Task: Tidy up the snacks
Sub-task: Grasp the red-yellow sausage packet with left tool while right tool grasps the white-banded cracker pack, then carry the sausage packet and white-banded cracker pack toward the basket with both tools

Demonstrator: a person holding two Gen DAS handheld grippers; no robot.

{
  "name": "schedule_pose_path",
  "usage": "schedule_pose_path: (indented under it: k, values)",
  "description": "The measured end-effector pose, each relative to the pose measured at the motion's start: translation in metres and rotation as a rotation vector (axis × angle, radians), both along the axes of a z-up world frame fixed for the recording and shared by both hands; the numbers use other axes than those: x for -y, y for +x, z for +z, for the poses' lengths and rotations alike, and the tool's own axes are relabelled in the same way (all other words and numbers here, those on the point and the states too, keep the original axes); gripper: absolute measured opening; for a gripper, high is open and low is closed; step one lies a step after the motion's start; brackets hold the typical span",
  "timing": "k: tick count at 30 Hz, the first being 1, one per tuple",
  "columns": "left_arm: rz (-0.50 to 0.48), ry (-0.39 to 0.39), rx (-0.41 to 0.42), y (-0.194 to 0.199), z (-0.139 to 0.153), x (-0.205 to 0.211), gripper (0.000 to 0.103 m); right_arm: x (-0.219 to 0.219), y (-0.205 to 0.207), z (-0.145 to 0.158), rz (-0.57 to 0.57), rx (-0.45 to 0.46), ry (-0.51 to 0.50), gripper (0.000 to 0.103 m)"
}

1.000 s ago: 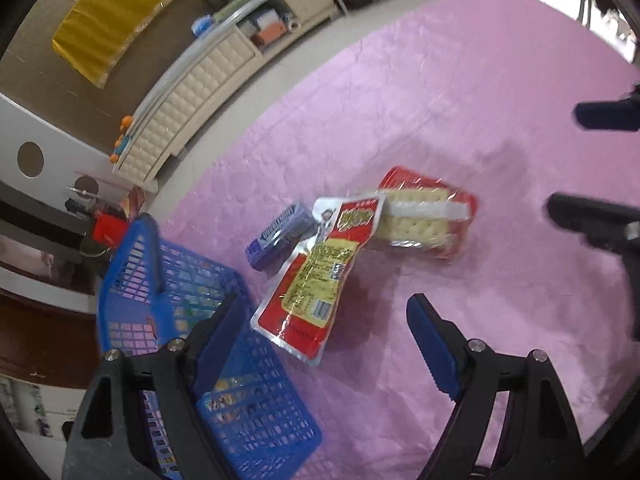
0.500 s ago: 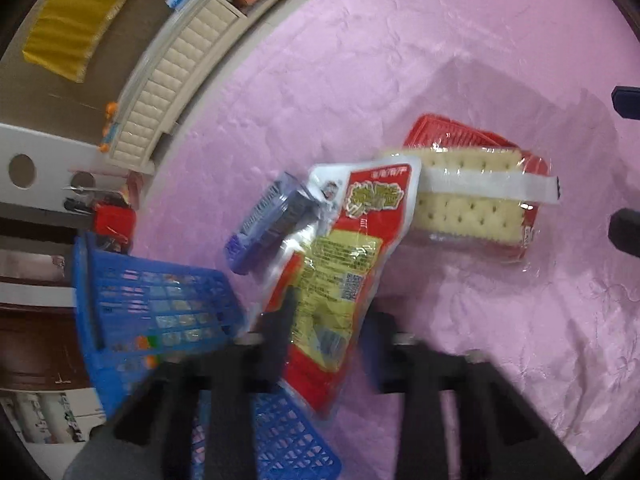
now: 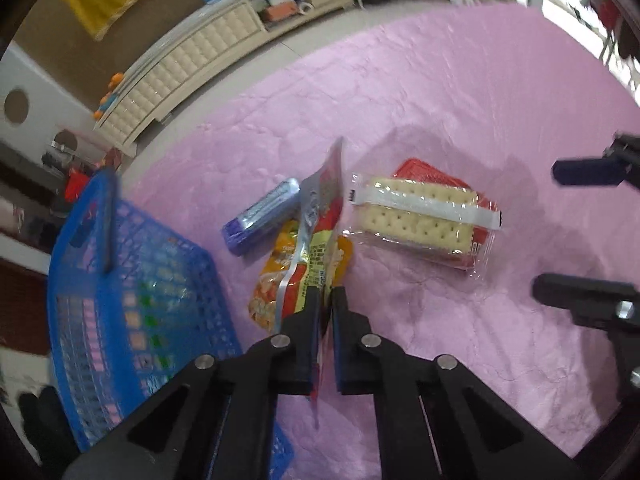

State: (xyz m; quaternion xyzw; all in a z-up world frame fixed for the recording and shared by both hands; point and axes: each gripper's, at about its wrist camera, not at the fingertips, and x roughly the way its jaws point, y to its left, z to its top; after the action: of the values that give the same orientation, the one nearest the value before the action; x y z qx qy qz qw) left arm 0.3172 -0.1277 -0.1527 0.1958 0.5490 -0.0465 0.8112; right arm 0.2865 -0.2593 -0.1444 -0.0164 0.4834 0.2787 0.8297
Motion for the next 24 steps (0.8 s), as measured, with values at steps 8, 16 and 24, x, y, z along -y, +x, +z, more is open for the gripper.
schedule_pose_path:
  k: [8,16,24]
  values:
    - [0.018,-0.148,0.066,-0.027,0.023,-0.019,0.005,-0.036,0.022,-0.005,0.089,0.022,-0.126,0.084]
    - [0.028,-0.243,0.063,-0.032,0.029,-0.043,0.005,-0.064,0.044,-0.023,0.162,0.009,-0.243,0.070]
    - [0.022,-0.277,0.075,-0.036,0.028,-0.045,0.005,-0.057,0.051,-0.035,0.147,-0.028,-0.283,0.047]
